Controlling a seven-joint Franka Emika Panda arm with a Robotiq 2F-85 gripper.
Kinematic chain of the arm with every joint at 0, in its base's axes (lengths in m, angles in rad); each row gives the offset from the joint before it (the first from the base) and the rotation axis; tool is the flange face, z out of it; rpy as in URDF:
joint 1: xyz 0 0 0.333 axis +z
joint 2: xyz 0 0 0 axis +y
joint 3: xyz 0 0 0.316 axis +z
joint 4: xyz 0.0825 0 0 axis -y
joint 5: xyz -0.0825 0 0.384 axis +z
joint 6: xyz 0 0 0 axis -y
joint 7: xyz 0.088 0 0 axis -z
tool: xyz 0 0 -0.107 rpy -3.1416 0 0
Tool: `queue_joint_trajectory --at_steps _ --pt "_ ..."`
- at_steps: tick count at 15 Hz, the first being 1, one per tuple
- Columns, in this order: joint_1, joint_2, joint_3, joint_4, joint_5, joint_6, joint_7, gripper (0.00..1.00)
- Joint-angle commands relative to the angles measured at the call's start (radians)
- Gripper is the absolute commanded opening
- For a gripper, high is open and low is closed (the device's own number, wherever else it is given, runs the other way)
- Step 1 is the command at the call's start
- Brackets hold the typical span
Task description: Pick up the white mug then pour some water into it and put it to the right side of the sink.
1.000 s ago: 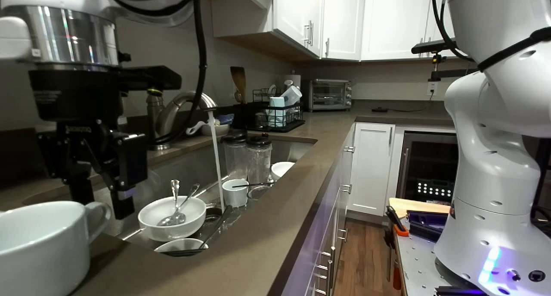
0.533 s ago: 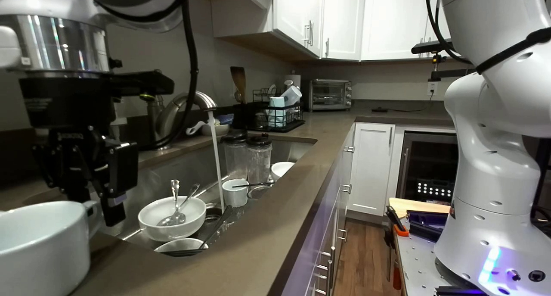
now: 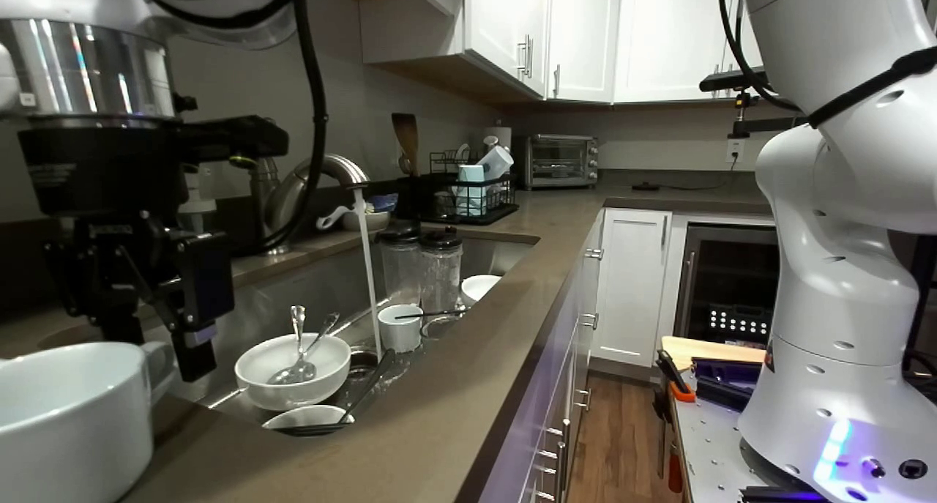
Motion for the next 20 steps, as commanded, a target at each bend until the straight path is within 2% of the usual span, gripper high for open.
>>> queue_joint_trajectory --at_steps 1,2,3,5,7,8,9,10,11,12,14,15,16,17,18,19,20 --pt "0.006 0.020 0.008 0.039 0.013 -0.041 -0.024 0.70" --pt "0.007 0.021 0.009 0.037 0.012 -0.042 -0.024 0.67" --pt "0.008 0.021 0.011 0.033 0.012 -0.042 -0.023 0.45" --pt "0.010 0.021 0.014 0.024 0.010 -0.039 -0.020 0.42" --pt "0.012 0.023 0.017 0.021 0.012 -0.037 -0.019 0.31" --pt "0.014 0.023 0.017 0.021 0.012 -0.037 -0.017 0.32" --pt "0.016 0.023 0.016 0.018 0.010 -0.033 -0.015 0.15" --pt "0.016 0.023 0.016 0.017 0.011 -0.033 -0.016 0.07" --pt "0.017 0.023 0.016 0.016 0.011 -0.033 -0.015 0.04" --pt "0.017 0.022 0.015 0.016 0.010 -0.033 -0.013 0.03" --pt "0.017 0.019 0.015 0.014 0.009 -0.034 -0.012 0.06" --pt "0.017 0.018 0.015 0.013 0.009 -0.034 -0.012 0.33" --pt "0.017 0.017 0.015 0.012 0.008 -0.034 -0.011 0.28" --pt "0.018 0.014 0.015 0.011 0.008 -0.034 -0.010 0.39" --pt "0.018 0.014 0.015 0.010 0.007 -0.034 -0.009 0.45" --pt "0.018 0.012 0.015 0.008 0.007 -0.033 -0.007 0.37" --pt "0.018 0.011 0.015 0.007 0.007 -0.032 -0.008 0.36"
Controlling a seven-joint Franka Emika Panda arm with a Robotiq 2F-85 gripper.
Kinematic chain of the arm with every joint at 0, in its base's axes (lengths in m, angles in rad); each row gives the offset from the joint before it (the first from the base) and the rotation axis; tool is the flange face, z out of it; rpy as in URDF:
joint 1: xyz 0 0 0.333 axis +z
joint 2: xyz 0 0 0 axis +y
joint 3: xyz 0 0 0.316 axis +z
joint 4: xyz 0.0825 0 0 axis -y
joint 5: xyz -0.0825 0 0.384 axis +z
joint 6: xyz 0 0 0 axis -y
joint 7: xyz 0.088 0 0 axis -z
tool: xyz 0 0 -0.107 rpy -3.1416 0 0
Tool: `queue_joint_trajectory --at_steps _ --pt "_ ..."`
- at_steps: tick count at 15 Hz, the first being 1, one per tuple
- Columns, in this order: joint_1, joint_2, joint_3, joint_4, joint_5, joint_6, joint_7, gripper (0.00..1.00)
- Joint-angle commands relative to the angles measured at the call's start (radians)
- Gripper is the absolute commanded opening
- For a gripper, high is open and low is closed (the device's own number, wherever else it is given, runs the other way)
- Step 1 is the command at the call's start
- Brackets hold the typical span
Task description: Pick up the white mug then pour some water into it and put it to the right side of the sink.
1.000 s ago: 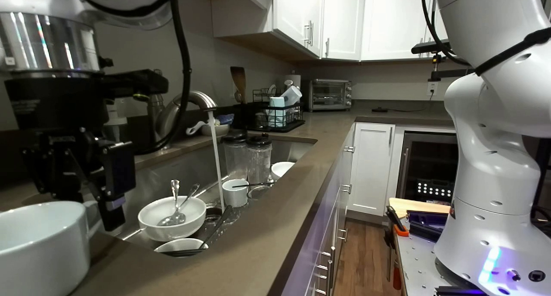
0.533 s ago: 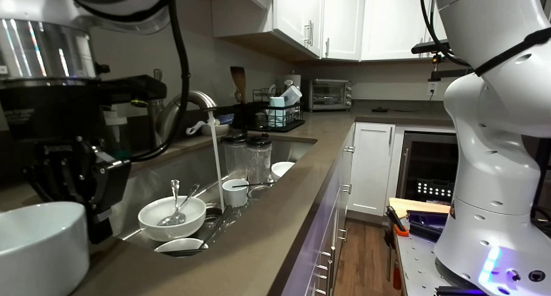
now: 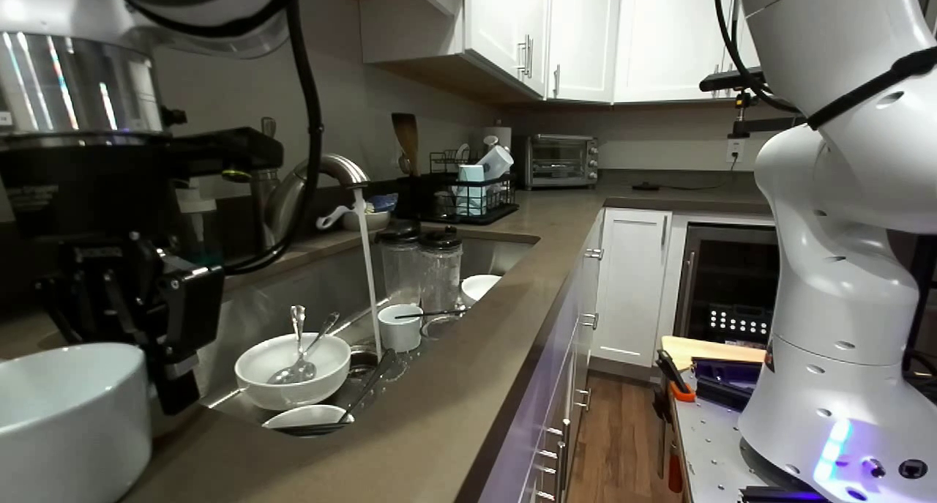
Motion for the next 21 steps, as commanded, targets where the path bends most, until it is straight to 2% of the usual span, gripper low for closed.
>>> queue_joint_trajectory --at_steps 1,3,4,5,6,7,8,10,11,21 --pt "0.005 -0.012 0.000 0.002 0.006 -0.019 -0.007 0.15" --pt "0.006 -0.015 0.001 -0.001 0.005 -0.018 -0.005 0.07" --pt "0.007 -0.017 0.000 -0.002 0.003 -0.017 -0.003 0.08" --pt "0.008 -0.019 0.000 -0.003 0.002 -0.017 -0.002 0.27" --pt "0.008 -0.020 0.000 -0.004 0.001 -0.016 -0.004 0.15" --pt "0.009 -0.019 0.000 -0.003 0.002 -0.017 -0.003 0.07" --pt "0.010 -0.019 0.000 -0.004 0.001 -0.017 -0.001 0.09" --pt "0.012 -0.024 -0.001 -0.007 -0.002 -0.018 0.002 0.03" --pt "0.013 -0.026 -0.001 -0.009 -0.002 -0.018 0.004 0.05" --pt "0.033 -0.076 -0.022 -0.033 -0.054 -0.080 0.082 0.05"
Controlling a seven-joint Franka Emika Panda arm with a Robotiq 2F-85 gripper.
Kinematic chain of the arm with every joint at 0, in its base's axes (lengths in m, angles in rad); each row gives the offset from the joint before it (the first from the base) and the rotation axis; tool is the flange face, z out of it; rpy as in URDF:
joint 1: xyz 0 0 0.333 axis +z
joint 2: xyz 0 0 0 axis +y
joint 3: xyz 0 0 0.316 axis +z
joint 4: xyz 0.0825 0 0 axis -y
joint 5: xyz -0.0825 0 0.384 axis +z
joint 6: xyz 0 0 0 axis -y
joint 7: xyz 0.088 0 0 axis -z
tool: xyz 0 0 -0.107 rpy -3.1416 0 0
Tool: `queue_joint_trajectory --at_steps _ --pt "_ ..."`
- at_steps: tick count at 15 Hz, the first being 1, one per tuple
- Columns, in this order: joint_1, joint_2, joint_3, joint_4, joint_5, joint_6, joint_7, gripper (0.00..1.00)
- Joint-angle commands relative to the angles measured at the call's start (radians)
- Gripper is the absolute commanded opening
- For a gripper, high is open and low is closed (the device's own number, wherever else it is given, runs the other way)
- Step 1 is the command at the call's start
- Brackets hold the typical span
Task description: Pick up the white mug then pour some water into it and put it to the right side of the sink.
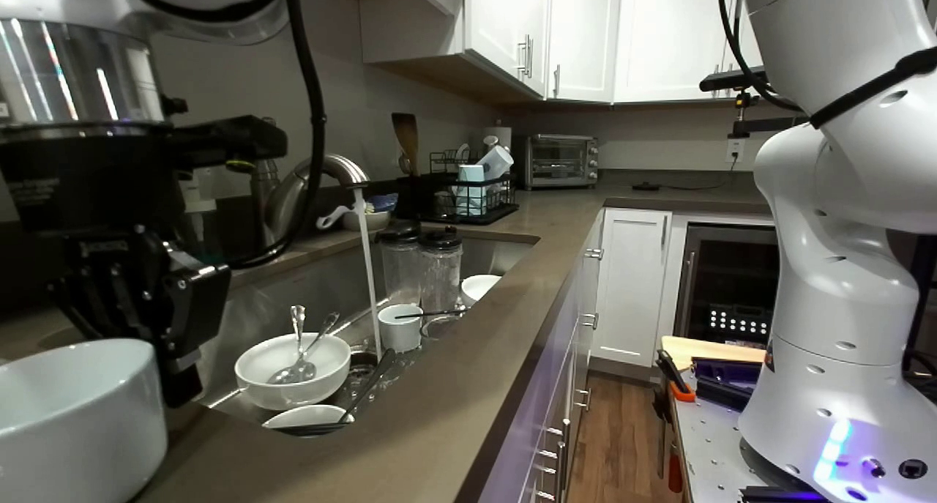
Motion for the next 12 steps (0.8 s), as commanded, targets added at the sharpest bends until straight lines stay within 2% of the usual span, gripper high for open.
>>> queue_joint_trajectory --at_steps 1,6,12 --pt "0.018 -0.068 -0.020 -0.033 -0.049 -0.046 0.067 0.05" --pt "0.005 -0.115 -0.038 -0.050 -0.078 -0.064 0.125 0.05" --pt "-0.064 -0.196 -0.076 -0.139 -0.030 -0.014 0.155 0.05"
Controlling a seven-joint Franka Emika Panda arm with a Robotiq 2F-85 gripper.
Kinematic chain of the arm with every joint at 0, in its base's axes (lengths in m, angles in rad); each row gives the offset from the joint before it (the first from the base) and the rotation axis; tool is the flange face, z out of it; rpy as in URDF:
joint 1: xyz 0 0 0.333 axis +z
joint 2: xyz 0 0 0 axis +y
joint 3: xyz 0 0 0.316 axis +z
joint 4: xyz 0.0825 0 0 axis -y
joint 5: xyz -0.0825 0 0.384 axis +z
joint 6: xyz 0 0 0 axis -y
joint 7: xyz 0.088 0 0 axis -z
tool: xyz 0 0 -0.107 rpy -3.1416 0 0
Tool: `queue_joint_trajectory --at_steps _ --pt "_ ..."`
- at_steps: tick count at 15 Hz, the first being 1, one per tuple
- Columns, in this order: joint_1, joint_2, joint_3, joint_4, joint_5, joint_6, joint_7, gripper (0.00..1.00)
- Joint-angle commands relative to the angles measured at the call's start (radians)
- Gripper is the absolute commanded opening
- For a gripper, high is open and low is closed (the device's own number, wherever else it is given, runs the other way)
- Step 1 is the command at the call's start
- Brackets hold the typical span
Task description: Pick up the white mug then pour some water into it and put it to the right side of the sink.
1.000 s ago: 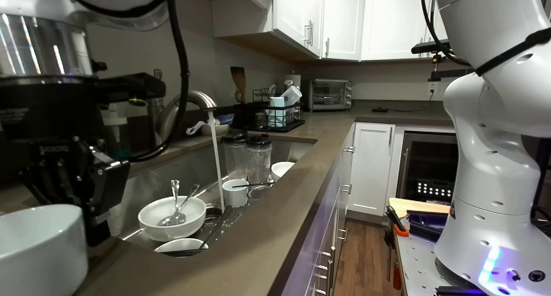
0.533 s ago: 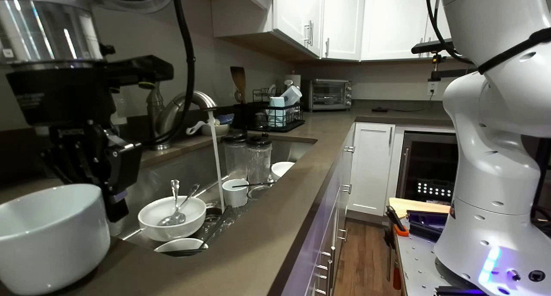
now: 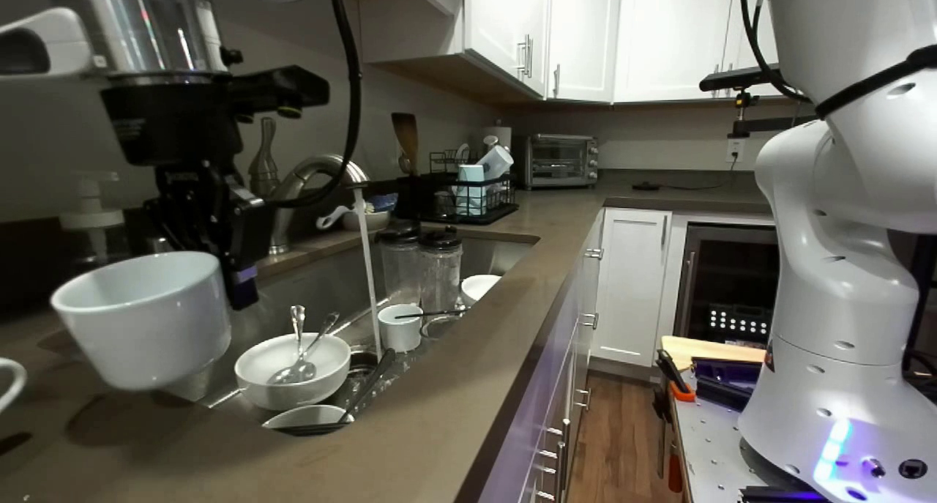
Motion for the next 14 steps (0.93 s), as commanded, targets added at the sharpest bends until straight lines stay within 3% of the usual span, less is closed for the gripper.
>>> queue_joint_trajectory --at_steps 1,7,14 --pt "-0.051 -0.097 -0.012 -0.103 0.033 0.041 0.041 0.05" --pt "-0.117 -0.221 -0.037 -0.284 0.129 0.149 0.083 0.05" --pt "-0.120 -0.339 -0.066 -0.457 0.180 0.246 0.255 0.05"
